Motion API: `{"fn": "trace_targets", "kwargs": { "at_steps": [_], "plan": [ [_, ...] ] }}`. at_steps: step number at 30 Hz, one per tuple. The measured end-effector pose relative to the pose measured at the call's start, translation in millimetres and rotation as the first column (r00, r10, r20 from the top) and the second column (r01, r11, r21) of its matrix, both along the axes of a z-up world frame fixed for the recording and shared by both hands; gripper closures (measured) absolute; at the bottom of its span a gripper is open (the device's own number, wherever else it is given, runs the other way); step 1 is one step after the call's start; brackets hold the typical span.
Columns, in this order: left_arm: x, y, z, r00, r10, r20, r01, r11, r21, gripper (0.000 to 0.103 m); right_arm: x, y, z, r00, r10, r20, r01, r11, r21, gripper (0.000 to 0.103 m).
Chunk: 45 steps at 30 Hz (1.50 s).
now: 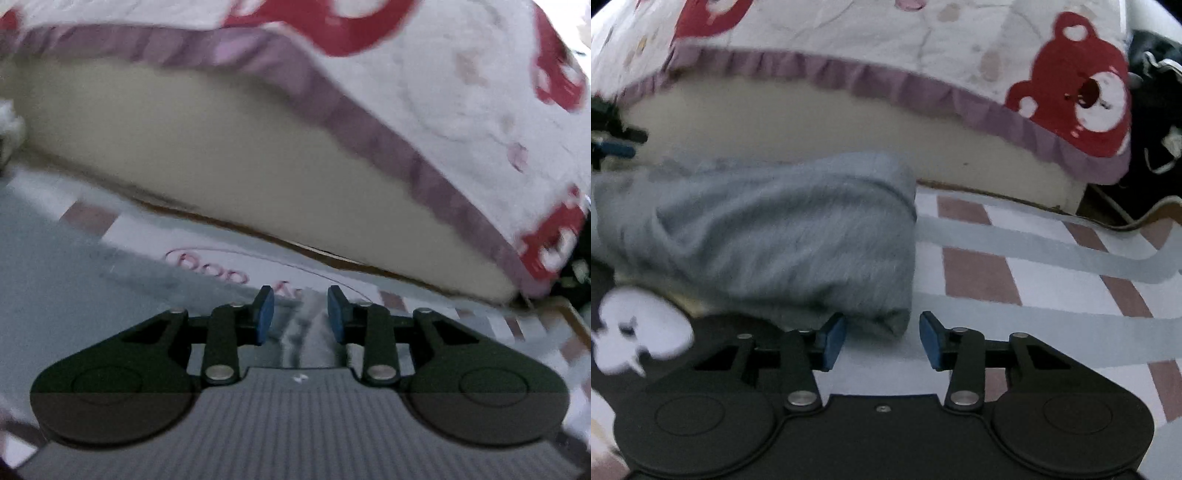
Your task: Fold clothes
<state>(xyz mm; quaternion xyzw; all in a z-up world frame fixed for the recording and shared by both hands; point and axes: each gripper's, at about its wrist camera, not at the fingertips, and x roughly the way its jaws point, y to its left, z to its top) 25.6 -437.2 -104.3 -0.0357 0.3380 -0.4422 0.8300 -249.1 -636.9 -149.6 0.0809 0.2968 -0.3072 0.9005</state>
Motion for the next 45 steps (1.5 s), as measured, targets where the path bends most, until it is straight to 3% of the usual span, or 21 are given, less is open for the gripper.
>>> {"fn": "trace_targets", "kwargs": {
  "at_steps": [1,3,4,6,9,13,17,20,21,22,23,25,27,31,36,38,40,41,45],
  "plan": [
    [-5.0,-4.0,2.8,0.998,-0.062,0.026,0.061,0.997,0.040,0.076,-1.4,3.2,8.1,0.999,0.013,0.044,-0.013,1.000,0.012,0.055],
    [-23.2,-15.6,-0.3,0.976,-0.206,0.067,0.192,0.966,0.173,0.090,-3.8,13.8,22.5,0.989,0.057,0.140,-0.066,0.996,0.059,0.053],
    [-29.8,-21.9,-6.4,0.971,-0.231,0.056,0.214,0.952,0.221,0.092,-4.9,20.6,29.1,0.978,0.085,0.191,-0.104,0.990,0.090,0.052],
    [-35.2,-33.3,-22.1,0.975,-0.222,0.017,0.209,0.937,0.281,0.094,-2.8,35.2,37.0,0.955,0.144,0.259,-0.182,0.975,0.129,0.051],
    [-26.6,-31.4,-39.9,0.988,-0.152,-0.031,0.154,0.938,0.310,0.098,9.4,51.5,34.1,0.950,0.209,0.231,-0.242,0.963,0.122,0.051],
    [-16.6,-27.6,-44.1,0.992,-0.105,-0.073,0.123,0.944,0.306,0.098,15.7,52.0,23.7,0.957,0.208,0.204,-0.244,0.955,0.171,0.051],
    [-28.9,-23.3,-35.8,0.993,-0.113,0.013,0.101,0.928,0.359,0.097,14.9,50.2,20.2,0.962,0.190,0.197,-0.226,0.958,0.177,0.050],
    [-26.8,10.4,-19.7,0.998,-0.057,-0.005,0.055,0.939,0.341,0.090,13.3,50.9,22.9,0.970,0.169,0.173,-0.200,0.963,0.180,0.050],
    [-22.3,23.2,-13.9,1.000,-0.011,-0.003,0.011,0.938,0.346,0.075,14.3,52.7,27.0,0.974,0.162,0.157,-0.191,0.964,0.187,0.050],
    [-17.9,36.0,-8.1,0.999,0.035,-0.001,-0.033,0.936,0.350,0.045,20.7,58.9,35.1,0.978,0.171,0.122,-0.193,0.962,0.192,0.050],
    [-12.8,50.8,-3.8,0.997,0.080,0.002,-0.076,0.932,0.355,0.035,27.1,65.1,43.2,0.980,0.180,0.087,-0.194,0.961,0.197,0.050],
    [-0.7,85.1,0.6,0.987,0.162,-0.001,-0.151,0.923,0.353,0.033,38.5,82.9,57.1,0.975,0.214,0.060,-0.222,0.953,0.209,0.050],
    [13.7,119.0,-3.8,0.965,0.249,-0.083,-0.213,0.927,0.310,0.033,48.8,104.5,68.7,0.964,0.259,0.066,-0.267,0.938,0.223,0.048],
    [42.2,180.7,-22.8,0.881,0.395,-0.262,-0.342,0.912,0.227,0.033,68.0,139.7,80.1,0.937,0.339,0.086,-0.350,0.895,0.276,0.048],
    [73.8,223.4,-40.9,0.799,0.491,-0.348,-0.460,0.871,0.173,0.033,101.9,170.2,96.5,0.905,0.418,0.080,-0.424,0.876,0.228,0.045],
    [83.4,232.6,-45.9,0.795,0.480,-0.371,-0.466,0.875,0.135,0.035,116.7,178.4,99.2,0.897,0.439,0.055,-0.440,0.878,0.190,0.045],
    [92.9,241.4,-49.0,0.820,0.423,-0.386,-0.432,0.899,0.067,0.035,131.1,186.3,101.6,0.889,0.456,0.030,-0.455,0.877,0.155,0.045],
    [96.9,245.7,-49.6,0.824,0.422,-0.378,-0.433,0.900,0.061,0.035,136.2,187.8,100.1,0.892,0.451,0.028,-0.449,0.879,0.162,0.045],
    [109.0,249.8,-55.8,0.802,0.493,-0.338,-0.478,0.868,0.133,0.034,156.8,193.9,94.2,0.903,0.430,0.020,-0.426,0.885,0.188,0.045]
  ]
}}
